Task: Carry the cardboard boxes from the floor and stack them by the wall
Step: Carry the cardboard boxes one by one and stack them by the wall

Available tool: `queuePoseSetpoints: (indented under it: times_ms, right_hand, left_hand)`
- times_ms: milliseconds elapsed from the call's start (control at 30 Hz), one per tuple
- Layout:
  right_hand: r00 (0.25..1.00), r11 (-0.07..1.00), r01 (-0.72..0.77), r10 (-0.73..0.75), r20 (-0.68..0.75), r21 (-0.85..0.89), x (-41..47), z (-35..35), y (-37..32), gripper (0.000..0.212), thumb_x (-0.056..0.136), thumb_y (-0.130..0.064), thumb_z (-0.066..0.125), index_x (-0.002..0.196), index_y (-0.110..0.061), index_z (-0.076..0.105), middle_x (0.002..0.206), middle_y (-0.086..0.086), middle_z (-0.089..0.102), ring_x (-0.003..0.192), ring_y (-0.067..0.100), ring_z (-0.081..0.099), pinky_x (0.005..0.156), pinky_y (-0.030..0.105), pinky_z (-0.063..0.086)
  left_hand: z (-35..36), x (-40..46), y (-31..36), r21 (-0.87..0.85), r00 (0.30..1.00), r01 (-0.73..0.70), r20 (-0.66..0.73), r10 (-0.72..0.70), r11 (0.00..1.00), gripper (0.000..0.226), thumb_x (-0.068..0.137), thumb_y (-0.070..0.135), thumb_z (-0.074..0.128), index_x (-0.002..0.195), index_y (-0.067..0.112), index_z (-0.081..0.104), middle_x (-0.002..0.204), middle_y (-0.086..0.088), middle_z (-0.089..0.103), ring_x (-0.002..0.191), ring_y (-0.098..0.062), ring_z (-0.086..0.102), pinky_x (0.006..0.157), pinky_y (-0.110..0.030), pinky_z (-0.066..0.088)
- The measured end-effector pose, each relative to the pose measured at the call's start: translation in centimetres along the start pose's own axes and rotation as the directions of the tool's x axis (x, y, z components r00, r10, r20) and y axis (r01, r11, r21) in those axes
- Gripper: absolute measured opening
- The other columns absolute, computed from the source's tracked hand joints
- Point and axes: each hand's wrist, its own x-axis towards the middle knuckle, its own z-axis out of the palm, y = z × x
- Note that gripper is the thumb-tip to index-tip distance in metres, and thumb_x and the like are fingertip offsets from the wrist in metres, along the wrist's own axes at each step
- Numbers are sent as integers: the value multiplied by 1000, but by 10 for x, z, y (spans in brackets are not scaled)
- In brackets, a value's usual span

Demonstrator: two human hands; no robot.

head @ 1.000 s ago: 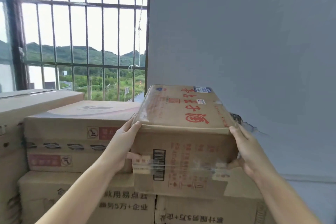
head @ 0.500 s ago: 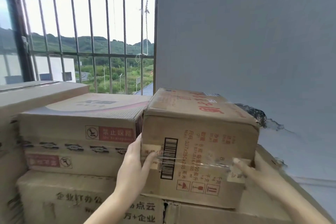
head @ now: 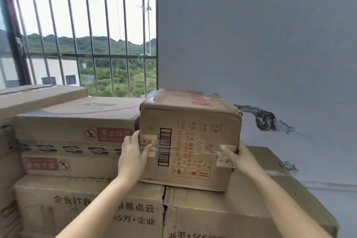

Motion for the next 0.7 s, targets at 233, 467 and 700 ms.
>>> queuePoseSetpoints:
  times_ms: [233,467,700]
  right_hand:
    - [1000,999,-17,17,-1,-46,-20,0,13,66,91,-43,58,146,-20,31,143,3,49,125,22,50,95,44,49]
    - [966,969,240,-232,-116,62,-97,-29,13,72,81,-58,52,146,-44,25,138,-25,42,122,-8,44,99,21,34]
    - [994,961,105,-108,0,257,-193,-21,70,51,82,-52,52,131,-56,38,123,-28,57,111,-3,58,92,24,47]
  left_hand:
    - [-11,-16,4,-23,999,25,41,-24,999,60,94,33,56,145,16,30,129,-11,43,118,-27,46,88,-37,46]
    - [-47,-77,23,-366,994,-43,75,75,929,44,93,31,55,133,40,39,120,13,52,106,7,51,78,-5,42]
    - [-51,-184,10,-562,953,221,298,-54,797,39,82,44,49,121,38,52,105,11,66,98,-6,64,79,-17,51]
